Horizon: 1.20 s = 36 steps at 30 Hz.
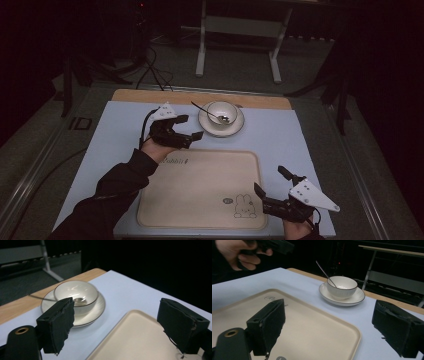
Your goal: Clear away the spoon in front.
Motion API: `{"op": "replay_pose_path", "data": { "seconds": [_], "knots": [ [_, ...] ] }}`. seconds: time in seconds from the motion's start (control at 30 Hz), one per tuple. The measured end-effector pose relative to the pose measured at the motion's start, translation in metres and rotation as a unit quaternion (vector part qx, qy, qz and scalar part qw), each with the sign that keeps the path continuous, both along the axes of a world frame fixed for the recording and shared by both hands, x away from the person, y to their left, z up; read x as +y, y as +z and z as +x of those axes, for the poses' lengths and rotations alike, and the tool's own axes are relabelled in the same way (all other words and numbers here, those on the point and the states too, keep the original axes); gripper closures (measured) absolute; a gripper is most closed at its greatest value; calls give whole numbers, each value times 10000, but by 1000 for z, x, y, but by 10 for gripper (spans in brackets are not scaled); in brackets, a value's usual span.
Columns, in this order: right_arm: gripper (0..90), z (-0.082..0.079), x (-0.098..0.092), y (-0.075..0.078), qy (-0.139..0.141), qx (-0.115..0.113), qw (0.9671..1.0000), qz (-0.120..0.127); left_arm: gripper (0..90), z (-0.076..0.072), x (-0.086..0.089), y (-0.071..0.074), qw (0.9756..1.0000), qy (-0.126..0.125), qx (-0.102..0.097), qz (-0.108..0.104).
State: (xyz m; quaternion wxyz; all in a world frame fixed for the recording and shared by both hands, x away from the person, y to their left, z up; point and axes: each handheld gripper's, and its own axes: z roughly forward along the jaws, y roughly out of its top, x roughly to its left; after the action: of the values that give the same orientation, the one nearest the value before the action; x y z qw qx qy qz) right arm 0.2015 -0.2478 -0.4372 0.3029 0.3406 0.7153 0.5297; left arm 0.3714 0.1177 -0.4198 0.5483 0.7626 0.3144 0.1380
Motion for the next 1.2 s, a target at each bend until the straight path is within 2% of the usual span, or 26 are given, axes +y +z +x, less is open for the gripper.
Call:
{"op": "replay_pose_path", "data": {
  "seconds": [0.1, 0.17, 0.4, 0.63, 0.7, 0.73, 0.8, 1.07, 1.17, 1.2],
  "knots": [
    [115, 0, 0, 0, 12, 12, 10000, -8, 156, 11, -1, -7, 9997, 222, 109, -87],
    [115, 0, 0, 0, 12, 10, 10000, -8, 164, 15, -2, -10, 9994, 296, 134, -102],
    [115, -1, 1, 0, 81, -16, 10000, -37, 192, 36, -5, -23, 9970, 602, 320, -355],
    [115, -2, 2, 0, 127, -19, 9999, -35, 232, 54, -10, -38, 9939, 872, 551, -396],
    [115, -2, 2, 0, 127, 12, 9999, -23, 255, 60, -12, -41, 9929, 961, 627, -297],
    [115, -2, 3, -1, 155, 38, 9999, -24, 298, 65, -14, -44, 9905, 1144, 703, -283],
    [115, -2, 4, -1, 182, 33, 9998, -48, 335, 68, -14, -46, 9901, 1160, 730, -310],
    [115, -1, 3, -1, 190, 75, 9998, -39, 389, 83, -18, -53, 9817, 1709, 736, -401],
    [115, -2, 3, -2, 209, 89, 9997, -79, 392, 88, -20, -55, 9791, 1822, 761, -489],
    [115, -2, 3, -2, 209, 89, 9997, -79, 414, 88, -20, -55, 9791, 1822, 761, -489]
  ]
}}
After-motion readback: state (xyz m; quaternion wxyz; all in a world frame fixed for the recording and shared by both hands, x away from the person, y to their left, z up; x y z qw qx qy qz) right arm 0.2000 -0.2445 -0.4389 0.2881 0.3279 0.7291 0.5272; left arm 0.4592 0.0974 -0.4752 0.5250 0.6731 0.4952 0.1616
